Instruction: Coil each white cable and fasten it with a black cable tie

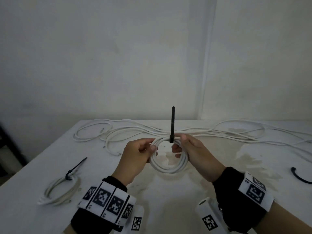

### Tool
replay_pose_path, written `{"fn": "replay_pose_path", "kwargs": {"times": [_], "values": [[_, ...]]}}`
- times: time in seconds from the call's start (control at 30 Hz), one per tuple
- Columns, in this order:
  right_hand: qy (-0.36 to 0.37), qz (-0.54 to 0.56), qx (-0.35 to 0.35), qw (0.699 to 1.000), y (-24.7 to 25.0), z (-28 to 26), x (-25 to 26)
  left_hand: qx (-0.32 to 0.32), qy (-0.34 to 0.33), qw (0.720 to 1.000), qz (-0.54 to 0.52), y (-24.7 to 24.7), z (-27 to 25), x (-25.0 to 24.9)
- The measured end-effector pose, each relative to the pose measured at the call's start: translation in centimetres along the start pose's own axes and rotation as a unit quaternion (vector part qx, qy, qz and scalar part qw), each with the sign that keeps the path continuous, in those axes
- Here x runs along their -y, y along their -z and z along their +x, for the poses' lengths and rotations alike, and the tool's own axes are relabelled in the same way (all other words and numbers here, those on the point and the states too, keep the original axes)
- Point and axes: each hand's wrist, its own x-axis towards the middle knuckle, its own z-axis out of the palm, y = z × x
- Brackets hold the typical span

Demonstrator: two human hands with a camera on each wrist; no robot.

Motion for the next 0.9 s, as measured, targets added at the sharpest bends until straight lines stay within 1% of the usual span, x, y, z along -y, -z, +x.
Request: {"fn": "replay_pose_path", "kwargs": {"times": [0.1,0.23,0.4,0.57,0.7,0.9], "values": [[0.0,-0.031,0.015,0.999,-1.4,0.2,-0.4,-0.031,0.015,0.999,0.003,1.7,0.0,0.7],[-0.02,-0.061,0.048,0.997,-3.3,0.4,-0.7,-0.053,0.026,0.998,0.015,3.4,-0.1,1.8],[-0.04,-0.075,0.087,0.993,-5.5,0.7,-0.7,-0.063,0.047,0.996,0.03,5.9,-0.5,2.6],[-0.066,-0.074,0.131,0.986,-7.6,0.9,-0.5,-0.073,0.077,0.994,0.039,9.7,-1.2,2.8],[-0.076,-0.111,0.142,0.981,-9.1,1.1,-0.9,-0.091,0.101,0.988,0.079,13.3,-2.4,3.7],[-0.076,-0.142,0.146,0.976,-10.4,1.8,-1.4,-0.12,0.167,0.973,0.102,17.1,-3.5,5.0]]}}
